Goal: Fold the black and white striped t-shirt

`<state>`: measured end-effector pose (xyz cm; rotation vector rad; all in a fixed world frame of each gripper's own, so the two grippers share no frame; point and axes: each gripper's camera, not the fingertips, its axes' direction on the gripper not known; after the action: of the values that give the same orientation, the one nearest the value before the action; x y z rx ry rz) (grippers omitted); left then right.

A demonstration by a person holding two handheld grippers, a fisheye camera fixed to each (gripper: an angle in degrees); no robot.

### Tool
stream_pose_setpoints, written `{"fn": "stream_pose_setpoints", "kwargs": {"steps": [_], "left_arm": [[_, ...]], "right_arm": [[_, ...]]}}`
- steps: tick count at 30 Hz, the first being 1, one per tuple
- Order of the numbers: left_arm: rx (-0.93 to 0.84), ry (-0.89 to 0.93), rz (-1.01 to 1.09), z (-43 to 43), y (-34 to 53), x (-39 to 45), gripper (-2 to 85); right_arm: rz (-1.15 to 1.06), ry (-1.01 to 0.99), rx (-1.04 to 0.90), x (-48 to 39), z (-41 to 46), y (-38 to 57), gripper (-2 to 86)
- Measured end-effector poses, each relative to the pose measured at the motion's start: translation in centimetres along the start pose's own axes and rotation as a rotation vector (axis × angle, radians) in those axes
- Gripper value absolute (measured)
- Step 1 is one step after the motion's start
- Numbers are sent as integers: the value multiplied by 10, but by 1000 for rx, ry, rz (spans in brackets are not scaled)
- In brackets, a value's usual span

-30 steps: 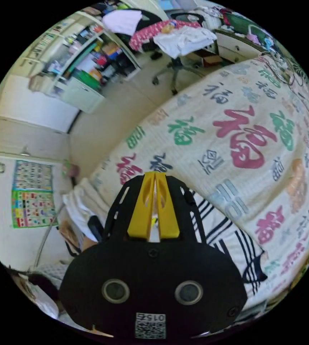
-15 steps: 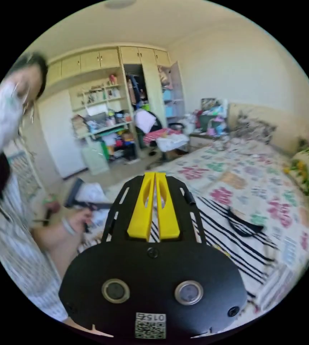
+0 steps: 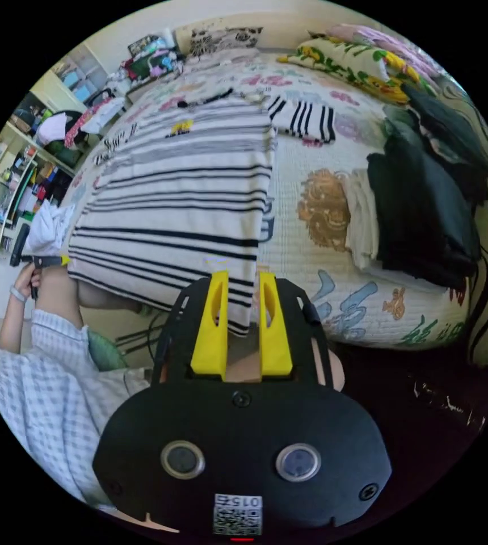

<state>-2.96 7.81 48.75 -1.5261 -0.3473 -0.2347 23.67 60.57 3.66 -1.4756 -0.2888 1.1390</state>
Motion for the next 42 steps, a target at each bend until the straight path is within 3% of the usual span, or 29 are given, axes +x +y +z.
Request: {"fn": "stream_pose_setpoints", "kwargs": {"steps": [4,11,16,19,29,42], "left_arm": [[-39,-98,24,-21,-17,23,111],[-101,-285,74,-50,-34,62,86],[-93,-220,12,-89,-32,54,32],[-77,-128,1,-108,-22,45,1],[-86,-134,19,-158,-22,50,-5],[-399,-98,18,-186,-31,47,47]], "right_arm": [[-6,-156,-192,19,32,-7,105],[0,41,-230,17,36,-6,92],[6,100,-217,23,30,4,74],[-11,86,-214,32,21,15,16],[17,42,-217,68,1,45,-7],[-50,142,-263,80,-12,72,-6]]}}
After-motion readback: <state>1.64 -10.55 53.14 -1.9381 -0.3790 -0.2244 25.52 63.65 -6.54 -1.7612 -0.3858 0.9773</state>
